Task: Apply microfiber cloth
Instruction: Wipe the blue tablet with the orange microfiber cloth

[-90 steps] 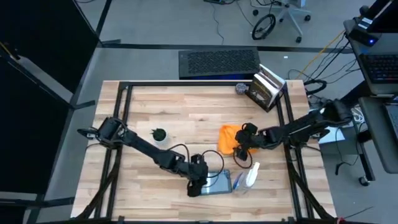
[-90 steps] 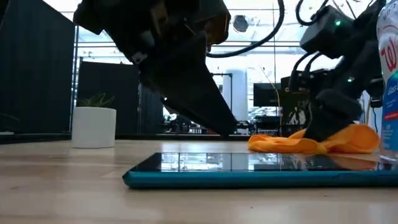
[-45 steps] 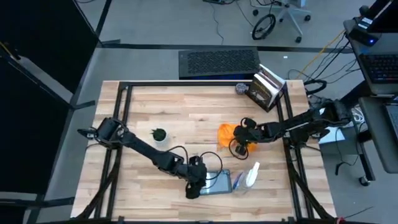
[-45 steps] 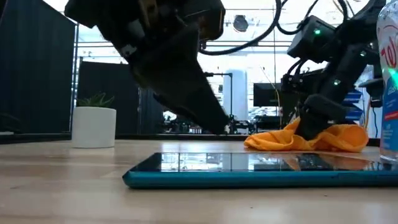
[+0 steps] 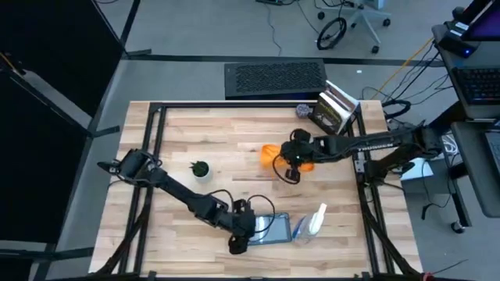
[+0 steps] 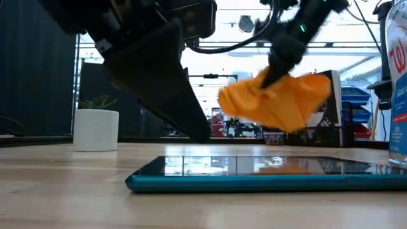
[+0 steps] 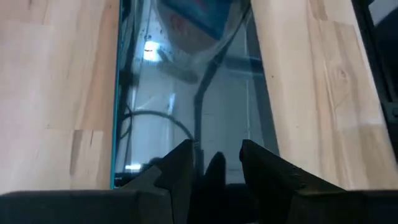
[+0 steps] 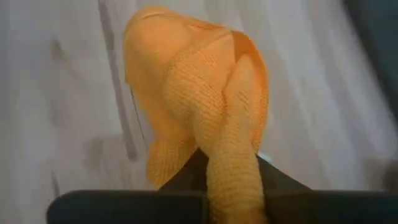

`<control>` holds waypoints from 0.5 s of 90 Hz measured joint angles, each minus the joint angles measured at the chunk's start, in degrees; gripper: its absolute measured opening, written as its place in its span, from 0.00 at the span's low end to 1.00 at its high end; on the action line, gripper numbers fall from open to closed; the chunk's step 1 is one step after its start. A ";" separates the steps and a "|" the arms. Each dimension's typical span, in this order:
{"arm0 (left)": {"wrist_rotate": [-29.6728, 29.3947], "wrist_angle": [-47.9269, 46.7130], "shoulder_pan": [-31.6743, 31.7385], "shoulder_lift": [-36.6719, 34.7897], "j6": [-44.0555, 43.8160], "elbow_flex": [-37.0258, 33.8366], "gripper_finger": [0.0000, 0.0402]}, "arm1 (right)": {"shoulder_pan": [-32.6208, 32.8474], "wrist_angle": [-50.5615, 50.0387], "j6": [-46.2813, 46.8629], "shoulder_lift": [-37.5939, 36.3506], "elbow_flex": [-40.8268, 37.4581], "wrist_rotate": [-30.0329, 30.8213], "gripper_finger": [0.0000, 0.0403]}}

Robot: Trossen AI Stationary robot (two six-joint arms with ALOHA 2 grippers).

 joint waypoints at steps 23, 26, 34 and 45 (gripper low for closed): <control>-3.05 -1.27 -0.03 0.00 0.04 0.00 0.29 | 5.96 -0.72 4.92 -0.04 5.10 -2.69 0.03; -3.49 -2.21 -0.02 0.00 0.00 0.00 0.29 | 7.14 -0.99 5.81 0.01 5.09 -2.70 0.03; -4.63 -3.34 -0.02 0.00 0.00 0.00 0.29 | 10.07 -1.28 8.25 0.52 5.08 -2.71 0.03; -4.95 -3.29 -0.15 -1.85 -0.02 0.13 0.29 | 13.09 -2.01 10.64 1.90 5.08 -2.70 0.03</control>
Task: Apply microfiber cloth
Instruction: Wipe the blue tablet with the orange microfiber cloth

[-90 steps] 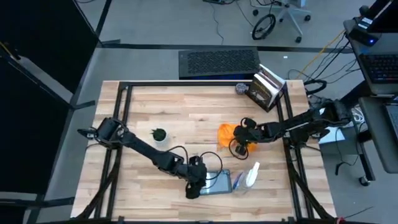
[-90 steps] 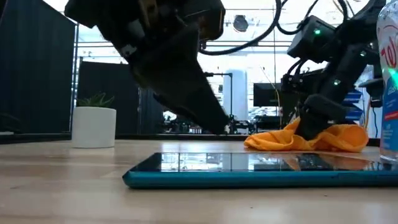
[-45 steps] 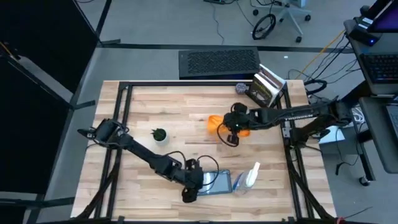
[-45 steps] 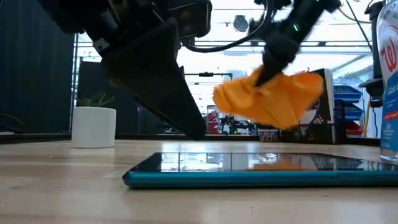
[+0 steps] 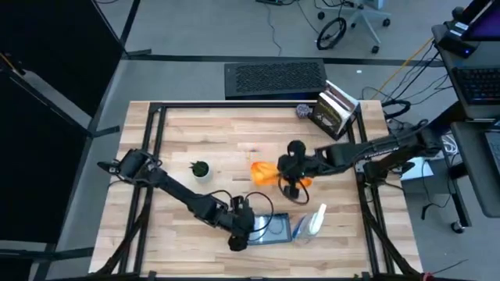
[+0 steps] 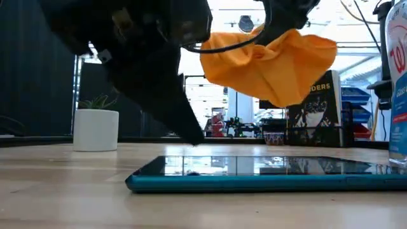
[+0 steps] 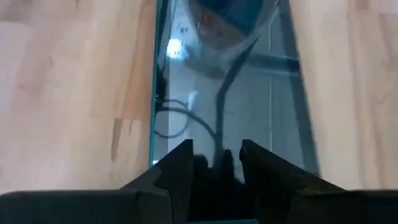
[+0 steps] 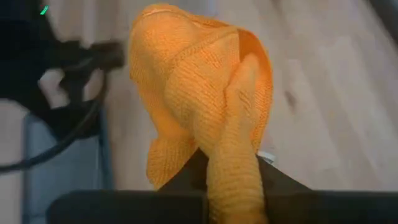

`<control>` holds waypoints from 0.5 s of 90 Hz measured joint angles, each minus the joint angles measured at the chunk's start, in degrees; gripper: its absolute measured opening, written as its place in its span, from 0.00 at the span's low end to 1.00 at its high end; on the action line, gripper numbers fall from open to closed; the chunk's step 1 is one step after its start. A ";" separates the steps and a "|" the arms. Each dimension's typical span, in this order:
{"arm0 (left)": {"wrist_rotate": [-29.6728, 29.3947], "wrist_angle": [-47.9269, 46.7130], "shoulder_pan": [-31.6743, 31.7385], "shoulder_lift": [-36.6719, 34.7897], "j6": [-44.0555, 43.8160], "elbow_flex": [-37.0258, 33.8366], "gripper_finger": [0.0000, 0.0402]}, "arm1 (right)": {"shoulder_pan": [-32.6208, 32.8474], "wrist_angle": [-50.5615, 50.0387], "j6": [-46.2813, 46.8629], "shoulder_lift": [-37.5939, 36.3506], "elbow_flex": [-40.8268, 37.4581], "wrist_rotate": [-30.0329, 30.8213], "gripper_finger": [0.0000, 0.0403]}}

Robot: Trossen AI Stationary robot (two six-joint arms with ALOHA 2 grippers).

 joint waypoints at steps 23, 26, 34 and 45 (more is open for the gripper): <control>8.40 -0.10 -1.01 -13.69 2.48 0.15 0.29 | 0.61 -1.73 0.81 4.19 -0.01 0.27 0.03; 11.75 -0.36 -1.01 -15.62 3.07 0.15 0.29 | 0.61 -1.63 0.79 4.72 0.00 0.25 0.03; 21.11 -0.14 -0.66 -20.19 3.21 0.15 0.29 | 0.61 -0.93 0.54 6.06 -0.01 0.26 0.03; 28.50 1.29 0.12 -25.08 3.10 0.15 0.29 | 0.61 0.00 0.26 6.93 -0.02 0.06 0.03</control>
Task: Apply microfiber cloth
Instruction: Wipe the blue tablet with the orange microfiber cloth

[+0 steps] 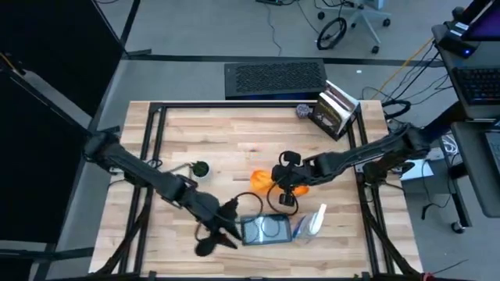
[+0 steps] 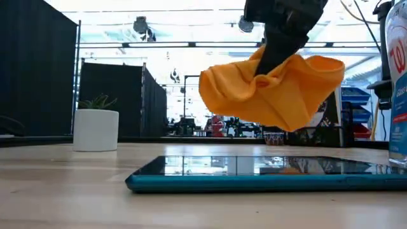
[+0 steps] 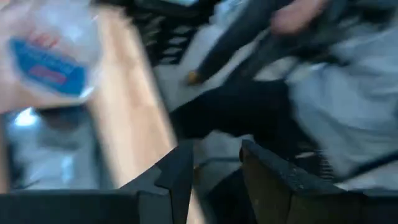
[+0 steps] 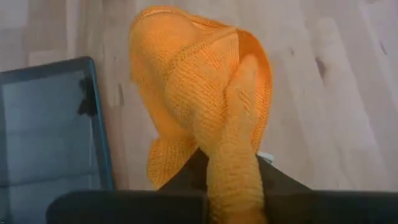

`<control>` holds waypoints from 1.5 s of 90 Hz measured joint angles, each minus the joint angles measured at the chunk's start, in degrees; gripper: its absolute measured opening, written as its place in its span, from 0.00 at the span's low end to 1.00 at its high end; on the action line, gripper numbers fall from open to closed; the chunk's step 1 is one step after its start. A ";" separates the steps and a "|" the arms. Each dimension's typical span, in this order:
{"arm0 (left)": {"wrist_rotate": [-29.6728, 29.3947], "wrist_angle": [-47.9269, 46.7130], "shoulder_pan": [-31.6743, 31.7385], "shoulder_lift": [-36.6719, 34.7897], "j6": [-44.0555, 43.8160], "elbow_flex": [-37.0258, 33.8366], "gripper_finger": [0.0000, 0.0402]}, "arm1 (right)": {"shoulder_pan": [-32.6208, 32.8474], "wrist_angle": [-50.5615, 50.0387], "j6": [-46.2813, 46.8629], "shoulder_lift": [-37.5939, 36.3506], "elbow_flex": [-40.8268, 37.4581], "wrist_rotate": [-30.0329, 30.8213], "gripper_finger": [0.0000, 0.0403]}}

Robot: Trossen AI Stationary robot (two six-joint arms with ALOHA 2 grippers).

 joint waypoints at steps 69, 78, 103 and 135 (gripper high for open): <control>-18.46 -4.57 1.94 5.95 1.68 -0.17 0.29 | 8.65 1.54 1.86 0.15 0.00 -3.13 0.03; -18.46 -3.28 1.52 12.09 0.99 -0.15 0.29 | 11.58 2.64 3.67 0.18 0.00 -3.10 0.03; -18.39 1.43 1.49 24.70 -1.06 -0.19 0.29 | 13.88 11.61 4.44 9.41 0.04 -5.14 0.03; -18.53 3.86 1.23 30.93 -1.51 0.14 0.29 | 14.08 14.74 5.01 17.73 0.00 -6.13 0.03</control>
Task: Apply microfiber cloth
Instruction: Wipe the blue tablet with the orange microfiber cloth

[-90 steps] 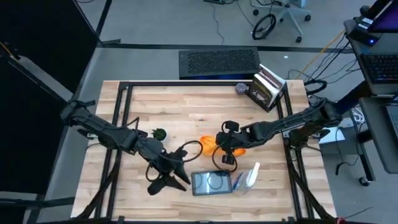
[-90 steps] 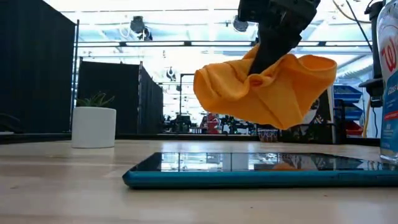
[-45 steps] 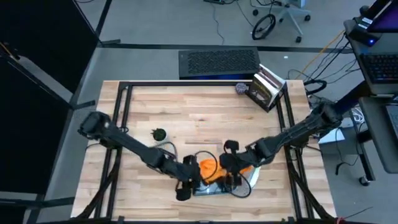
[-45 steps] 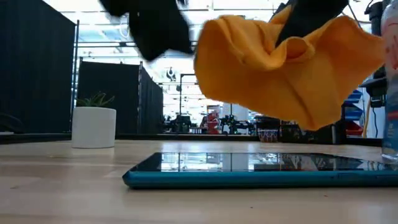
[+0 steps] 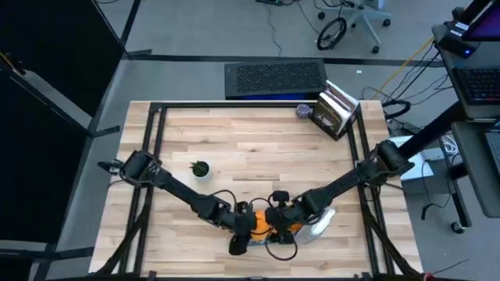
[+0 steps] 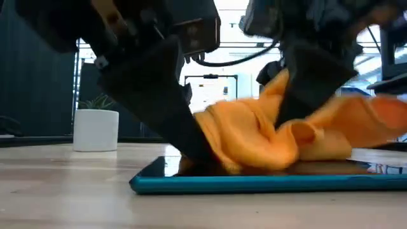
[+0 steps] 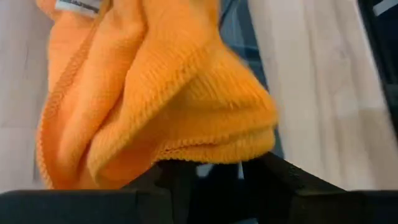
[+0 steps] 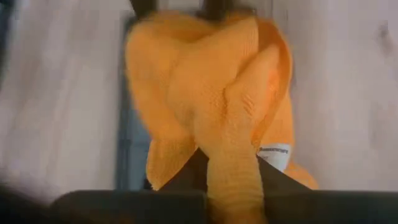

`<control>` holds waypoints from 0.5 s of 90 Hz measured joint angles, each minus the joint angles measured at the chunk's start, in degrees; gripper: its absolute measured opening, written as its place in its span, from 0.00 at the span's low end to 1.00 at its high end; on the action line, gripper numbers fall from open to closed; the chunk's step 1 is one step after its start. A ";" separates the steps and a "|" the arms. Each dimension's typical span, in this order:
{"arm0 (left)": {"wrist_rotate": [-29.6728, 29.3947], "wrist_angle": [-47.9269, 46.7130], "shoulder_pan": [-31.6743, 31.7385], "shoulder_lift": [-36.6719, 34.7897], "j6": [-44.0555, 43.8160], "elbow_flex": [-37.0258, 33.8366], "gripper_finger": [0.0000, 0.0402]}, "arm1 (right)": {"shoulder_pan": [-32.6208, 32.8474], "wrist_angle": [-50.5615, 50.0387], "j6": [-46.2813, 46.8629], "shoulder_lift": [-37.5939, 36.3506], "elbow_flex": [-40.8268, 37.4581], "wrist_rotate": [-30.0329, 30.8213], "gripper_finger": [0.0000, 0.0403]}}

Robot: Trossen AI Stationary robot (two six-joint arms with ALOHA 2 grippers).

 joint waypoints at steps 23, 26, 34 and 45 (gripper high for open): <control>-0.66 -0.29 0.04 1.37 -0.03 0.06 0.29 | 1.21 -5.77 2.09 0.54 0.27 0.71 0.03; -0.66 -0.40 0.04 1.39 -0.05 0.06 0.29 | 1.45 -6.80 2.38 0.52 0.31 0.80 0.03; -0.68 -1.12 0.04 1.42 -0.40 0.08 0.29 | 2.23 -9.98 3.19 0.47 0.35 0.95 0.03; -0.68 -1.40 0.04 1.46 -0.48 0.04 0.29 | 3.09 -13.96 4.17 -0.01 0.34 0.85 0.03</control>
